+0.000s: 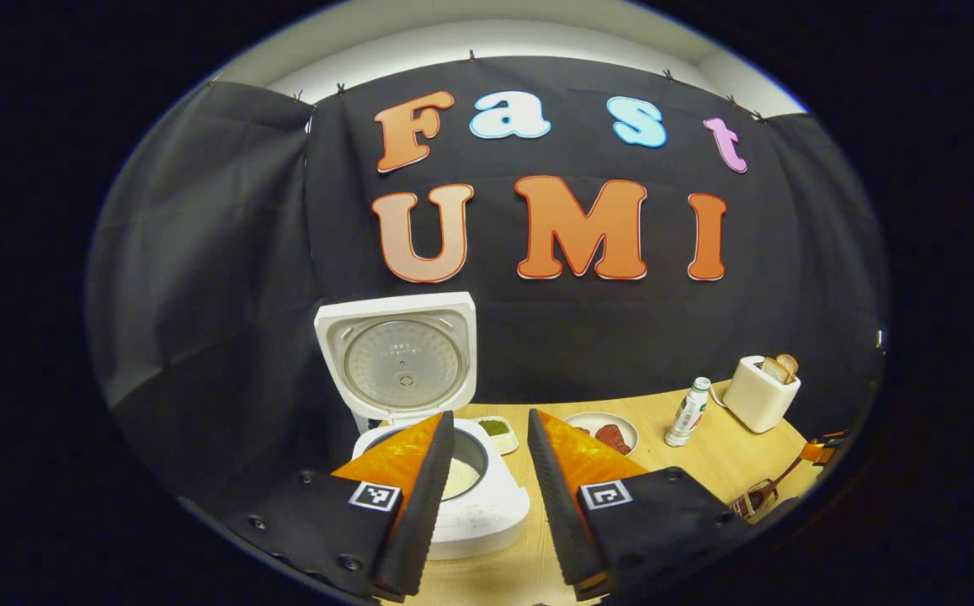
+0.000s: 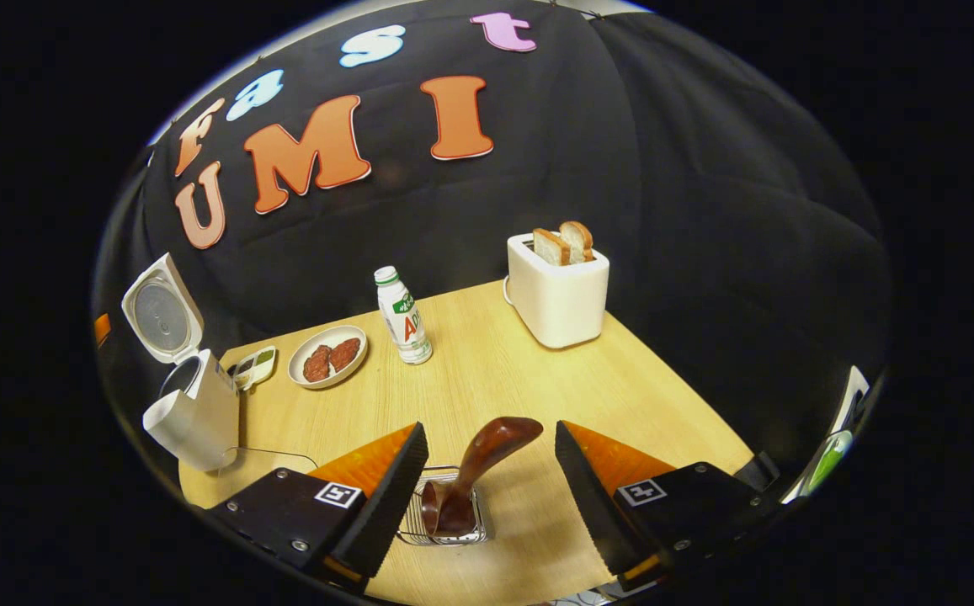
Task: Close the left gripper, press the button to open the rice cooker; take a wooden spoon from the chopstick holder with the right hand, scoop a spoonful of rice and pour it into the rice cooker, then put the wooden spoon back into the chopstick holder.
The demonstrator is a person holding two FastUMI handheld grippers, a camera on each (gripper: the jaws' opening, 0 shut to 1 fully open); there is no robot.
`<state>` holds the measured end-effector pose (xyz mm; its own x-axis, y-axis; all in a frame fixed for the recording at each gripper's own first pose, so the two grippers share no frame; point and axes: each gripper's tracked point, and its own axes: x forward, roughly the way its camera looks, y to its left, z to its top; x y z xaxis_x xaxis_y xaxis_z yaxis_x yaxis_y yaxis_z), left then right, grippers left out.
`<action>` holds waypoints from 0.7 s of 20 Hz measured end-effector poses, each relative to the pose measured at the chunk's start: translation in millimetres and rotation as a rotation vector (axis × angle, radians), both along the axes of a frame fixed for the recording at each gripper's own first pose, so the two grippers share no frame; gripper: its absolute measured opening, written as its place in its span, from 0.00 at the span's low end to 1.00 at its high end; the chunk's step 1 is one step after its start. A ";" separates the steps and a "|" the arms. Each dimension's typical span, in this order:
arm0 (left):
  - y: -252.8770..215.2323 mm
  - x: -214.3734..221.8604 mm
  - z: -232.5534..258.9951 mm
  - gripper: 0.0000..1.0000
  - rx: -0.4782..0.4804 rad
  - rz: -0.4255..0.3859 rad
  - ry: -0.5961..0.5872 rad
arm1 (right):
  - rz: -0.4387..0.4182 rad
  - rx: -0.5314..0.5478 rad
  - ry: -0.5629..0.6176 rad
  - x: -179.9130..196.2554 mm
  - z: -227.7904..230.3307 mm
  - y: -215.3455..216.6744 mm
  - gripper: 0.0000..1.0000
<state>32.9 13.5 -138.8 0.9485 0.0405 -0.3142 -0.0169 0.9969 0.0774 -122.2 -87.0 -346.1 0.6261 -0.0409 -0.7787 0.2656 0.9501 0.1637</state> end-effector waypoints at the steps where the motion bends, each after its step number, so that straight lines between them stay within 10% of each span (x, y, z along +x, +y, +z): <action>1: -5.7 -3.6 2.2 0.60 0.003 -0.004 -0.003 | -0.007 0.025 0.007 -1.8 -5.9 1.7 0.95; 9: -24.0 -23.5 11.4 0.80 0.026 0.010 0.000 | 0.019 0.166 0.032 21.7 -44.8 16.3 0.78; 14: -26.0 -36.2 9.6 0.87 0.041 0.037 0.011 | 0.028 0.203 0.040 22.7 -54.2 22.5 0.50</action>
<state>-3.3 -12.5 -129.3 0.9427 0.0889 -0.3215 -0.0529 0.9915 0.1188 -99.5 -64.4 -400.3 0.5931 0.1367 -0.7934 0.2492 0.9059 0.3424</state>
